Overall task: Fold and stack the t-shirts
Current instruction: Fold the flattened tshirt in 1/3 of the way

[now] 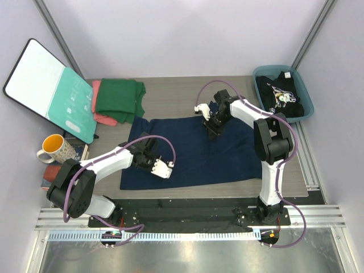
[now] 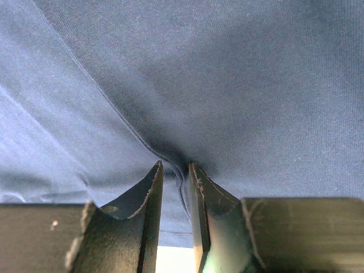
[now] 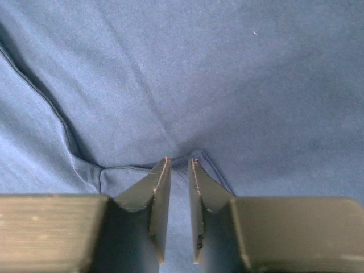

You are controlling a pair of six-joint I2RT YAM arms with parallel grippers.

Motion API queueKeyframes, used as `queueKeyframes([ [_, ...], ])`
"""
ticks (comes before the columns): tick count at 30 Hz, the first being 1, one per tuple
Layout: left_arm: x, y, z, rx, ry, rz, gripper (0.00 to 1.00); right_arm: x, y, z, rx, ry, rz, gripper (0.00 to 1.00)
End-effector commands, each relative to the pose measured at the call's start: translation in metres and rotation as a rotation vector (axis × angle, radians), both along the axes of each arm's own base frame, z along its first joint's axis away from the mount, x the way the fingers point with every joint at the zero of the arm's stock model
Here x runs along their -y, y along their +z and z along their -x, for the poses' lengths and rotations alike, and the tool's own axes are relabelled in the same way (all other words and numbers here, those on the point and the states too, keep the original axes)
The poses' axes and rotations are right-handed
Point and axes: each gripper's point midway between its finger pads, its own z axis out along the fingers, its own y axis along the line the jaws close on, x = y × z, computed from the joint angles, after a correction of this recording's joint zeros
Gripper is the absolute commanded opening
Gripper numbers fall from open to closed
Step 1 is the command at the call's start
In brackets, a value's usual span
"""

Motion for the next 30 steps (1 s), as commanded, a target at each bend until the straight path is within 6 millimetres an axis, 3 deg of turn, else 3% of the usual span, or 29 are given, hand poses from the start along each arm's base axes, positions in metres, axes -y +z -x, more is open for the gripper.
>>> queueKeyframes([
  [1,0.000,-0.015,0.020,-0.101,0.001,0.000,0.26,-0.009,-0.002,-0.001,0.008,0.020,-0.002,0.20],
  [8,0.000,-0.015,0.021,-0.101,-0.001,0.005,0.26,-0.010,-0.001,-0.003,0.034,0.039,0.020,0.01],
  [18,0.003,-0.015,0.023,-0.108,-0.006,0.016,0.26,-0.019,0.034,-0.031,0.147,0.040,-0.013,0.01],
  [25,0.004,-0.014,0.021,-0.105,-0.009,0.018,0.26,-0.022,0.039,-0.043,0.175,0.031,-0.007,0.01],
  [26,0.005,-0.014,0.021,-0.103,-0.010,0.017,0.26,-0.021,0.039,-0.042,0.175,0.037,0.000,0.04],
  [28,0.004,-0.014,0.021,-0.102,-0.011,0.016,0.26,-0.016,0.037,-0.036,0.159,0.050,0.020,0.23],
  [30,0.004,-0.014,0.021,-0.100,-0.011,0.013,0.26,-0.012,0.035,-0.027,0.153,0.077,0.035,0.30],
])
